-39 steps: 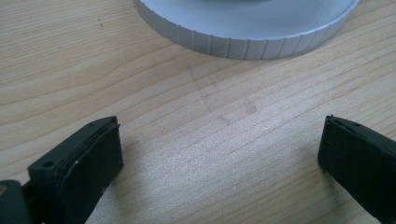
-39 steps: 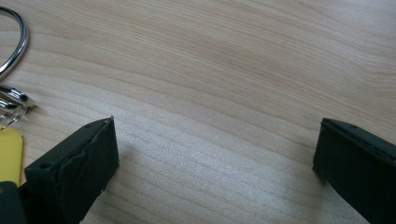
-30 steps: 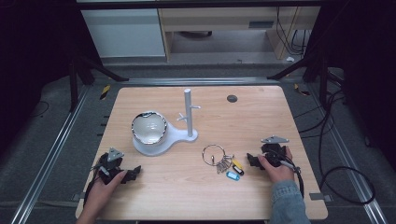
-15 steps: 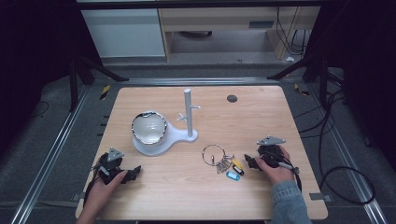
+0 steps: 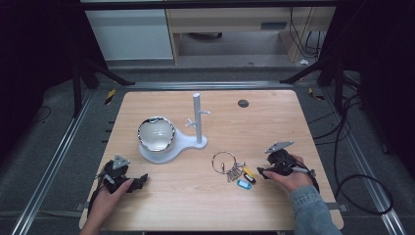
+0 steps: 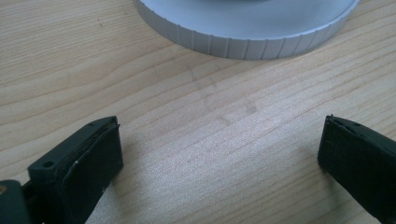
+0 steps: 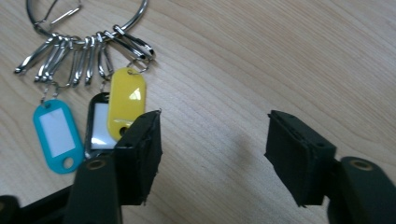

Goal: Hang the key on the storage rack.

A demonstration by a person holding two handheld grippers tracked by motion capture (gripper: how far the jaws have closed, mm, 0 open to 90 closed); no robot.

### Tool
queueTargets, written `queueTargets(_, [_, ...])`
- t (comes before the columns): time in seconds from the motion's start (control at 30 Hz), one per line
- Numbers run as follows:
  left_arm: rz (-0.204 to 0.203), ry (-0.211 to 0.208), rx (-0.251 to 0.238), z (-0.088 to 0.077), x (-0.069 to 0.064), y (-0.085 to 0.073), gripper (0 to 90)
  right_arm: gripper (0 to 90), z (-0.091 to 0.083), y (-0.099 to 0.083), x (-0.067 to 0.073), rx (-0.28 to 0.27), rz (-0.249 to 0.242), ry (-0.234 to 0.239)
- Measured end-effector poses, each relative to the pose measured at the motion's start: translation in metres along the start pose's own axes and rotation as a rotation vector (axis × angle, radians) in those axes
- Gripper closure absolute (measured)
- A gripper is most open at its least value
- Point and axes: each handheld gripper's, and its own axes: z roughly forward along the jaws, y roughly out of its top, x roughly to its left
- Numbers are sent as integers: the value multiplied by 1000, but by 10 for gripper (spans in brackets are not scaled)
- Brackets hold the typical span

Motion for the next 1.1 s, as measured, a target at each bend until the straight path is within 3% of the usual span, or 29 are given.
queueTargets(0.13, [0, 0, 0, 0, 0, 0, 0, 460, -3, 7, 0, 40, -23, 17])
queueTargets(0.17, [0, 0, -1, 0, 0, 0, 0, 516, -5, 14, 0, 53, -40, 25])
queueTargets(0.47, [0, 0, 0, 0, 0, 0, 0, 669, -7, 41, 5, 91, -93, 78])
queueTargets(1.1, [0, -1, 0, 0, 0, 0, 0, 846, 6, 68, 22, 180, -184, 151])
